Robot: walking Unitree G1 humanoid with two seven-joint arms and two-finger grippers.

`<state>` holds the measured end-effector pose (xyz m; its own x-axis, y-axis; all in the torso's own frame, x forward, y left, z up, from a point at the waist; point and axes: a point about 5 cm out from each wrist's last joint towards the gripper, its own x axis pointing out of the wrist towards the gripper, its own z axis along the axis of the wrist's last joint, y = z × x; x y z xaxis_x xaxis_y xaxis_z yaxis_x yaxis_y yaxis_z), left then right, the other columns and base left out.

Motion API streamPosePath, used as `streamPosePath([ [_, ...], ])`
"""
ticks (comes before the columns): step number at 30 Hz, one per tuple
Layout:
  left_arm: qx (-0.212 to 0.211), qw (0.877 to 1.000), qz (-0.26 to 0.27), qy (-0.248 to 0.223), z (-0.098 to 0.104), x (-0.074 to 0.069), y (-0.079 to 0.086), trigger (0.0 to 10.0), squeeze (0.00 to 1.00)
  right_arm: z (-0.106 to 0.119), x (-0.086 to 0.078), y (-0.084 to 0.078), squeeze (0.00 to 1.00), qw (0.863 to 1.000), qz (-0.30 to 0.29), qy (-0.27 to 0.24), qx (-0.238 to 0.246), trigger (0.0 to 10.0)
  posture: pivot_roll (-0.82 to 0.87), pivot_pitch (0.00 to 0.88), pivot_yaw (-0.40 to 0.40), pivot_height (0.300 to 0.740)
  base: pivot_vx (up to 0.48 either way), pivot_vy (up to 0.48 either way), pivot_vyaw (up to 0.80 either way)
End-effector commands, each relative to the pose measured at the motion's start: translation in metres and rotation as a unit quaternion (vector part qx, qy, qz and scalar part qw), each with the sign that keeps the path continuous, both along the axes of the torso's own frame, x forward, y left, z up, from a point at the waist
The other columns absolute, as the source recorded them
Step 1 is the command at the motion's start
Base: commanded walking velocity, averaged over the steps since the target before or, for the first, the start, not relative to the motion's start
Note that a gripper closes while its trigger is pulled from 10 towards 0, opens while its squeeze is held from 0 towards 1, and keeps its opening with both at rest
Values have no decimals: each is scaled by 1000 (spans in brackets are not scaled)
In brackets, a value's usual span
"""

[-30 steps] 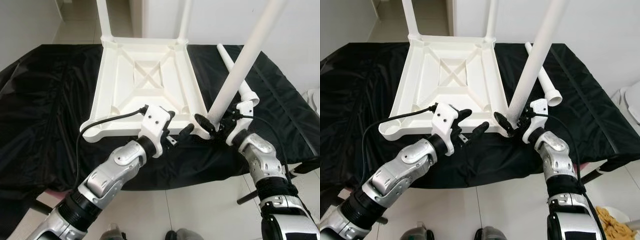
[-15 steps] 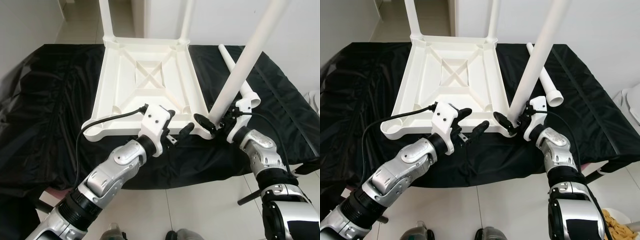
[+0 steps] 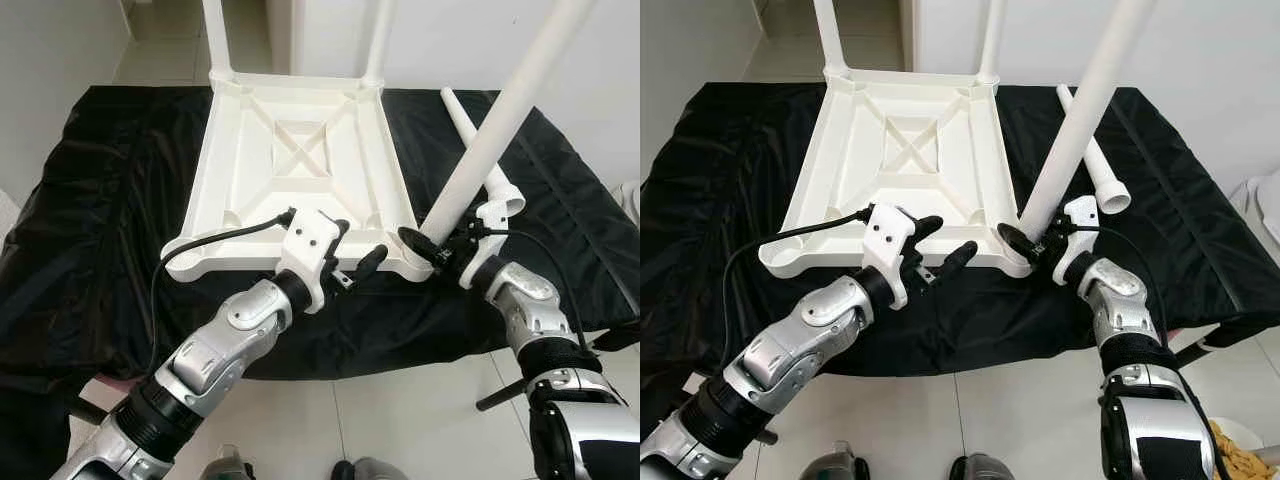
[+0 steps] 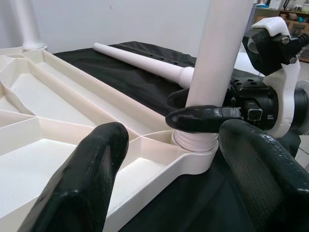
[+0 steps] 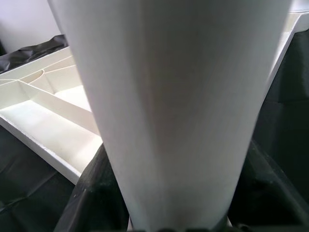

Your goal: Building children table

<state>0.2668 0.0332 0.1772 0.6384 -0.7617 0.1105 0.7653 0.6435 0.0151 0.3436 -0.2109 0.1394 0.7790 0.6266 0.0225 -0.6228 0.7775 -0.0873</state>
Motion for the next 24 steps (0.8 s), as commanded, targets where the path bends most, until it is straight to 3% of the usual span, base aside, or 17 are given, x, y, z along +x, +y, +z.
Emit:
streamPosePath([
  [1,11,992,-124,-12,0,-12,-8,10000,0,-12,-6,-4,0,1000,-4,22,-4,10000,4,45,-24,740,0,0,0],
  [24,14,991,-130,-9,-3,-15,-8,10000,0,-12,-6,12,0,989,-137,-9,58,10000,8,31,-22,740,0,0,0],
])
